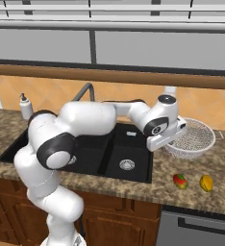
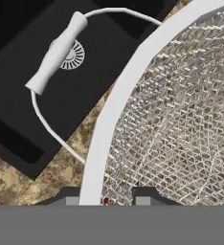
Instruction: Put the colander in the sink, put the mango, mango, mango in the colander, and turn on the sink faucet and pour water over the colander.
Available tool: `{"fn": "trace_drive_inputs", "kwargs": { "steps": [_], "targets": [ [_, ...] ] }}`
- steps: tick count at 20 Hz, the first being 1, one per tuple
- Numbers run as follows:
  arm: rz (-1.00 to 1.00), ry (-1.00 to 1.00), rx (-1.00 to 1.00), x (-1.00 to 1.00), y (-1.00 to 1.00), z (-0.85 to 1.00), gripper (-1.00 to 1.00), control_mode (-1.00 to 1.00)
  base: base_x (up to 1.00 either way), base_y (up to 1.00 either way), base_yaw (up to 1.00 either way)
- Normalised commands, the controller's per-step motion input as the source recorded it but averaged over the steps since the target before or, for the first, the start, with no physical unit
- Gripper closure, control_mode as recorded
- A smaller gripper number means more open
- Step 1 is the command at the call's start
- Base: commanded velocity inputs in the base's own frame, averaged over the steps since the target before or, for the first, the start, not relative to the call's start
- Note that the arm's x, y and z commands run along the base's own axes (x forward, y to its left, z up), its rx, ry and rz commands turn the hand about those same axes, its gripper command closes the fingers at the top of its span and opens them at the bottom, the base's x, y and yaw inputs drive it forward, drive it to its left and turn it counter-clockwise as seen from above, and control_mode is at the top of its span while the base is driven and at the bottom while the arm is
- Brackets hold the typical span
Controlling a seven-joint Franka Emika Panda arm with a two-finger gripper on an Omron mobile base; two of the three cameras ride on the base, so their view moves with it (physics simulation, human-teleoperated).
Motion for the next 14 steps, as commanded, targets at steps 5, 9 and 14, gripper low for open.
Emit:
{"fn": "trace_drive_inputs", "kwargs": {
  "steps": [5, 9, 14],
  "targets": [
    [0.02, 0.03, 0.00, -0.49, 0.38, 0.28, 1.00, -1.00, 0.00, 0.00, 0.00],
    [0.00, 0.01, 0.00, -0.51, 0.42, 0.19, 1.00, -1.00, 0.00, 0.00, 0.00],
    [0.04, 0.01, 0.00, -0.51, 0.54, 0.18, 1.00, -1.00, 0.00, 0.00, 0.00]
  ]
}}
